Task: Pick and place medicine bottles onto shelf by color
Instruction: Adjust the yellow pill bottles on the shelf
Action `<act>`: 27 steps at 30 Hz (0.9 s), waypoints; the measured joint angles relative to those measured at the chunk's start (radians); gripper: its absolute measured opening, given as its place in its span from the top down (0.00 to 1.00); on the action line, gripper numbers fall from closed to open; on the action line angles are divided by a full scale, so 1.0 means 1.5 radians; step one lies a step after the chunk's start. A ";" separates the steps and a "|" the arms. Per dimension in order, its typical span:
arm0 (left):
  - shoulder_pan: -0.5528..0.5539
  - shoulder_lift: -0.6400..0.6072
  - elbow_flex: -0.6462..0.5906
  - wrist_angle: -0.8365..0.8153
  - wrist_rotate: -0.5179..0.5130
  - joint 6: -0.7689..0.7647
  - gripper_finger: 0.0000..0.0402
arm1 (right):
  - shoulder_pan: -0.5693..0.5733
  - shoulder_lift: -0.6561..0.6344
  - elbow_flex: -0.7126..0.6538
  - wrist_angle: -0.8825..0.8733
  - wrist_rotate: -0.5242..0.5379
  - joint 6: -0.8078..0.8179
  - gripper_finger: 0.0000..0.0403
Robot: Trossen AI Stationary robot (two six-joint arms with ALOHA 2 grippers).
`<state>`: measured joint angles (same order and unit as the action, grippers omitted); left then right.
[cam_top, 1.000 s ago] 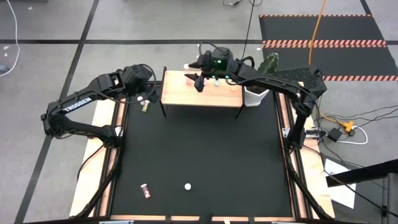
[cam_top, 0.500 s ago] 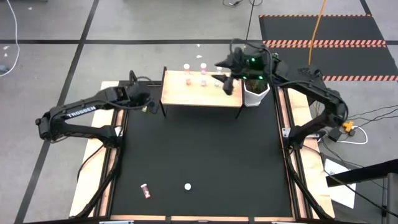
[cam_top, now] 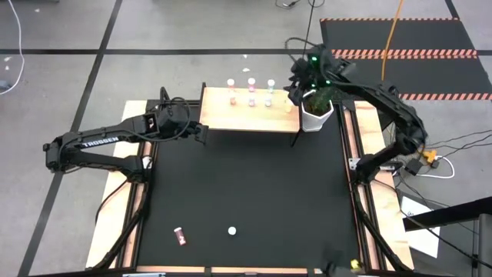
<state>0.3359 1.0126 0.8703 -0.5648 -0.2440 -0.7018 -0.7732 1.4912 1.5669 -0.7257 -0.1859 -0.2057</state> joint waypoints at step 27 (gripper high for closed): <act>-0.047 0.000 0.000 -0.056 -0.007 -0.042 0.36 | -0.056 0.106 0.038 -0.064 -0.019 -0.063 0.48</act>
<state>0.2661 1.0130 0.8703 -0.6483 -0.2546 -0.7644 -0.8577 1.6501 1.6241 -0.8209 -0.2145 -0.2996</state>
